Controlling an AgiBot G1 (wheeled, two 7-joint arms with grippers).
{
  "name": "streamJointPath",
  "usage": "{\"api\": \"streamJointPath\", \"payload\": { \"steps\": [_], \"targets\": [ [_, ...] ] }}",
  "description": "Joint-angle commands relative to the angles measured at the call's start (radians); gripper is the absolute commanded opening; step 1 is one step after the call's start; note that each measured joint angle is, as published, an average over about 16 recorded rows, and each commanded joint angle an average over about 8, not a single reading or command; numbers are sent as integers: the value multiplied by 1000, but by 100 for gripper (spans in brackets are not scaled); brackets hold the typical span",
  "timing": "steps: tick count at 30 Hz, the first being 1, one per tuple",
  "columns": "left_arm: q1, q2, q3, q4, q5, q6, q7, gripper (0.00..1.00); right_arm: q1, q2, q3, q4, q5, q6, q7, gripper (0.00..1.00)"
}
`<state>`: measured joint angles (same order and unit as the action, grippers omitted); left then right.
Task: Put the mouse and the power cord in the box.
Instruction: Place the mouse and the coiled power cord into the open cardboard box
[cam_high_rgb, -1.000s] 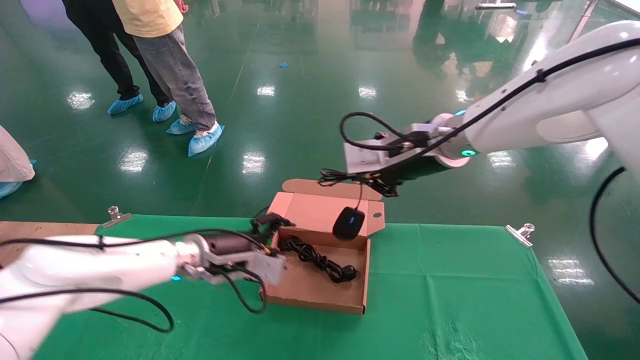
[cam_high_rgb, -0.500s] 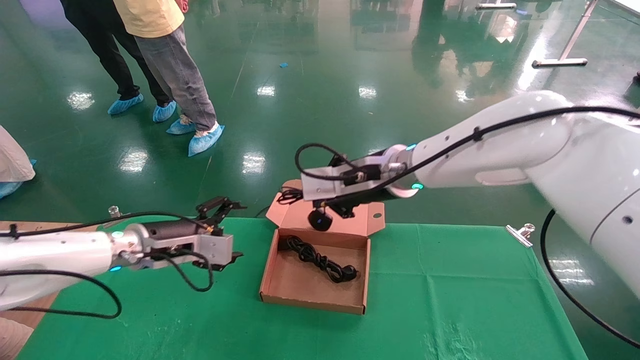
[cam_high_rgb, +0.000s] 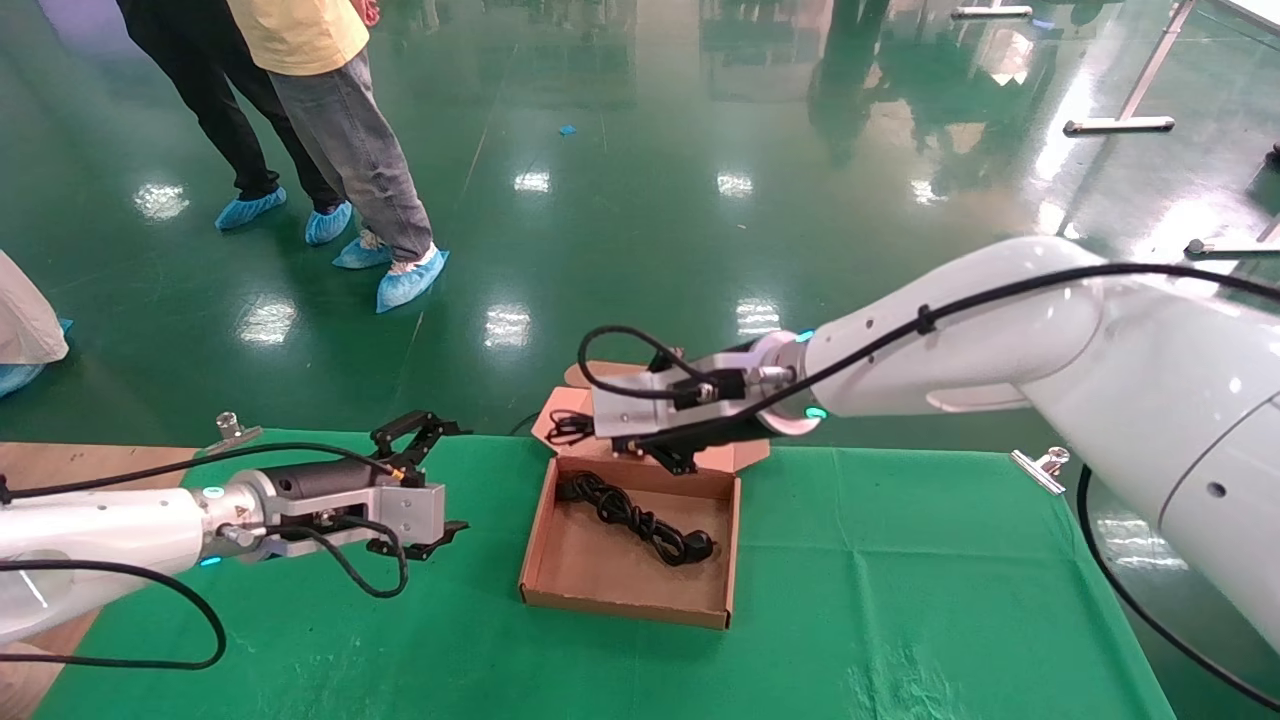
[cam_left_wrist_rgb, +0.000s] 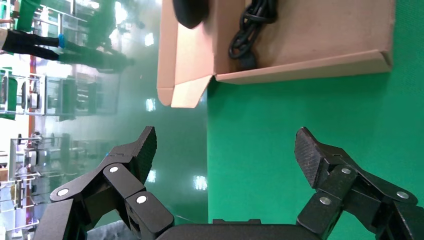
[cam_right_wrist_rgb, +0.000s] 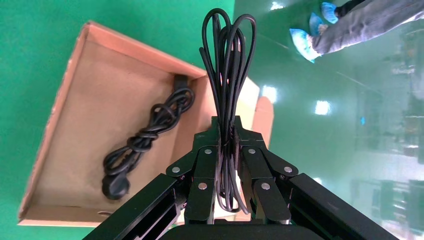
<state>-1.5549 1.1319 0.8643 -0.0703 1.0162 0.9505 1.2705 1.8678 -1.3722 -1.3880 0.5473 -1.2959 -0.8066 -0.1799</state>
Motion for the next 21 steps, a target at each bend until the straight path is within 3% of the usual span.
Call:
{"api": "streamJointPath", "payload": {
  "steps": [1,12,21],
  "targets": [
    [-5,4,-3,9,-4,4,6,100,10,0,-8,4,7,4,6,0],
    [-28,-11,-12,34,-18,61,9,100,39,0,-53,47,45,-8,46,0],
    [-26,-24,-23,45,-33,90,17,100,-16,1,-107,21,43,1,65,0]
  ]
}}
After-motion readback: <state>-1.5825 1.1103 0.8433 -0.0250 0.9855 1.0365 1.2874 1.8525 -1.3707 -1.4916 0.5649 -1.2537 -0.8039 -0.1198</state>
